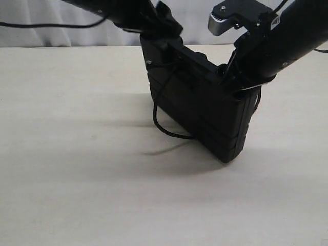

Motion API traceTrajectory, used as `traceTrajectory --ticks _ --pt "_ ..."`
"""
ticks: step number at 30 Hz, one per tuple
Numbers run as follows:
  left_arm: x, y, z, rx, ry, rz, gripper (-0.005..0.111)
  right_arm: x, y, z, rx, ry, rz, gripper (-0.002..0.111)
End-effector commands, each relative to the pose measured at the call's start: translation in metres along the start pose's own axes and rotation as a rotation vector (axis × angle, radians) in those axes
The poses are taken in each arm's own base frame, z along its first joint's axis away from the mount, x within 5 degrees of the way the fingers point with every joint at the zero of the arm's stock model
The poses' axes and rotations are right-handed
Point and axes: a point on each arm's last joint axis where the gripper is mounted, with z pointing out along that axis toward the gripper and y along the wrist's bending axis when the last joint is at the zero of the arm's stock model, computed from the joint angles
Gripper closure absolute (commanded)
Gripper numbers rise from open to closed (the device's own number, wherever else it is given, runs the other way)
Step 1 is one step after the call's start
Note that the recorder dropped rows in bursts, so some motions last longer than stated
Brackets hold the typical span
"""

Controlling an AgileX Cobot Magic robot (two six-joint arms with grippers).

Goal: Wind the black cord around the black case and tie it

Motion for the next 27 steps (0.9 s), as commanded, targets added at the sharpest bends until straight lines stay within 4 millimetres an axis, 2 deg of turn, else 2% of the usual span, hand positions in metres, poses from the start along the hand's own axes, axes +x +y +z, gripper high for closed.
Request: traceTrajectory --ticks 1,3,4,8,9,12,16,17,18,21,23,24,27 --pt "-0.01 0.022 -0.044 -0.088 -0.072 -0.078 0.042 -0.003 0.026 0.001 -0.024 0.002 -0.052 0.089" --pt "-0.009 0.031 -0.059 -0.107 -0.074 -0.091 0.042 -0.005 0.037 0.002 -0.018 0.007 -0.046 0.102" --pt "-0.009 0.035 -0.065 -0.12 -0.079 -0.1 0.042 -0.006 0.041 0.003 -0.01 0.008 -0.047 0.104" --pt "-0.003 0.049 -0.084 -0.178 -0.098 -0.131 0.042 -0.002 0.063 0.017 0.14 -0.007 -0.107 0.104" --pt "-0.001 0.052 -0.089 -0.198 -0.112 -0.146 0.042 0.0 0.068 0.023 0.254 -0.033 -0.14 0.104" --pt "0.003 0.053 -0.088 -0.206 -0.11 -0.156 0.042 0.003 0.084 0.03 0.387 -0.094 -0.15 0.104" --pt "0.008 0.055 -0.085 -0.226 -0.11 -0.158 0.042 0.024 0.112 0.064 0.477 -0.081 -0.297 0.104" --pt "0.009 0.055 -0.084 -0.222 -0.103 -0.15 0.042 0.028 0.12 0.079 0.477 -0.048 -0.335 0.104" --pt "0.01 0.054 -0.084 -0.215 -0.096 -0.142 0.042 0.031 0.123 0.093 0.479 -0.014 -0.343 0.104" --pt "0.017 0.06 -0.085 -0.259 -0.056 -0.1 0.042 0.033 0.118 0.114 0.471 0.0 -0.311 0.104" --pt "0.028 0.074 -0.09 -0.301 -0.054 -0.17 0.042 0.033 0.114 0.124 0.359 -0.003 -0.239 0.097" --pt "0.035 0.083 -0.094 -0.328 -0.049 -0.203 0.042 0.035 0.112 0.131 0.296 0.019 -0.226 0.086" --pt "0.043 0.091 -0.098 -0.348 -0.041 -0.23 0.042 0.032 0.111 0.133 0.266 0.033 -0.218 0.066"
